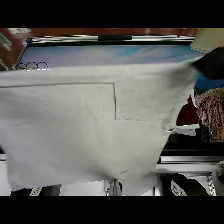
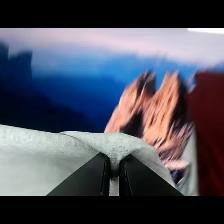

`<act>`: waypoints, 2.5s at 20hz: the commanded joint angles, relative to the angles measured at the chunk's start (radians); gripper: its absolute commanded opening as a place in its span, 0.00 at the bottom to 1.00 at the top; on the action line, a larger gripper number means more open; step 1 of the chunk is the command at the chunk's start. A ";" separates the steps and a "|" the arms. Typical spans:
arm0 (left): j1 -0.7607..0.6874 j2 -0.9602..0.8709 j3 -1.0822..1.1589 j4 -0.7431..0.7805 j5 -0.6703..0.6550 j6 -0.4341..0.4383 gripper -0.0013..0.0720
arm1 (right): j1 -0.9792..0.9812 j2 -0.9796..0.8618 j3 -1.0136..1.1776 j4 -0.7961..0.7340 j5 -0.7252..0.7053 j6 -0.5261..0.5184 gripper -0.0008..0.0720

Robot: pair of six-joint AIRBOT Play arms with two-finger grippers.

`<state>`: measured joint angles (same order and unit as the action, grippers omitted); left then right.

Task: Fold the shirts.

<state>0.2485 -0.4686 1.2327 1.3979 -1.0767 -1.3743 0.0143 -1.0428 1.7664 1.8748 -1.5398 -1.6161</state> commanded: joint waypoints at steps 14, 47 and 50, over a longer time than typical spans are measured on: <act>-0.005 -0.903 -0.122 -0.345 0.473 0.000 0.07 | 0.126 -0.642 -0.299 0.134 1.171 -0.045 0.13; -0.026 -1.035 -0.131 -0.132 -0.031 -0.097 0.07 | 0.126 -0.668 -0.302 -0.052 0.260 0.054 0.13; -0.026 -1.034 -0.130 -0.133 -0.036 -0.097 0.19 | 0.126 -0.667 -0.302 -0.050 0.256 0.065 0.43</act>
<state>0.2214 -1.5017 1.1015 1.2675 -1.1130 -1.4689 0.1390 -1.7092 1.4647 1.7973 -1.2758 -1.5631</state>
